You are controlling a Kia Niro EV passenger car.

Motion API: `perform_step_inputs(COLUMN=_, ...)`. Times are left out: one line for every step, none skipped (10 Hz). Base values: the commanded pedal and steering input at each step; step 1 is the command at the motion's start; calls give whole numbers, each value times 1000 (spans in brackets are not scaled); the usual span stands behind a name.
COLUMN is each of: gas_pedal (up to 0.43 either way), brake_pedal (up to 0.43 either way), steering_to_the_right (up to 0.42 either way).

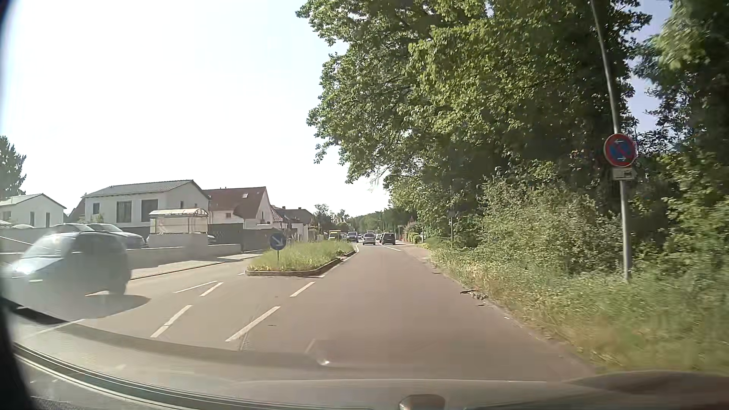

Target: Follow the waypoints while adhering to traffic rules and regulations

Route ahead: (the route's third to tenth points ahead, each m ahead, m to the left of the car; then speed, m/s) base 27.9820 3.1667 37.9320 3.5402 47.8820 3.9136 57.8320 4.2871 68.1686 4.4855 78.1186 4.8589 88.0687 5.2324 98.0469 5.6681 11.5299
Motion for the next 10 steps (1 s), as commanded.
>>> perform_step_inputs(gas_pedal=0, brake_pedal=30, steering_to_the_right=-1)
perform_step_inputs(gas_pedal=0, brake_pedal=30, steering_to_the_right=0)
perform_step_inputs(gas_pedal=0, brake_pedal=30, steering_to_the_right=0)
perform_step_inputs(gas_pedal=0, brake_pedal=30, steering_to_the_right=0)
perform_step_inputs(gas_pedal=0, brake_pedal=30, steering_to_the_right=-1)
perform_step_inputs(gas_pedal=0, brake_pedal=24, steering_to_the_right=-1)
perform_step_inputs(gas_pedal=0, brake_pedal=30, steering_to_the_right=-1)
perform_step_inputs(gas_pedal=0, brake_pedal=30, steering_to_the_right=-1)
perform_step_inputs(gas_pedal=0, brake_pedal=30, steering_to_the_right=-1)
perform_step_inputs(gas_pedal=0, brake_pedal=30, steering_to_the_right=-3)
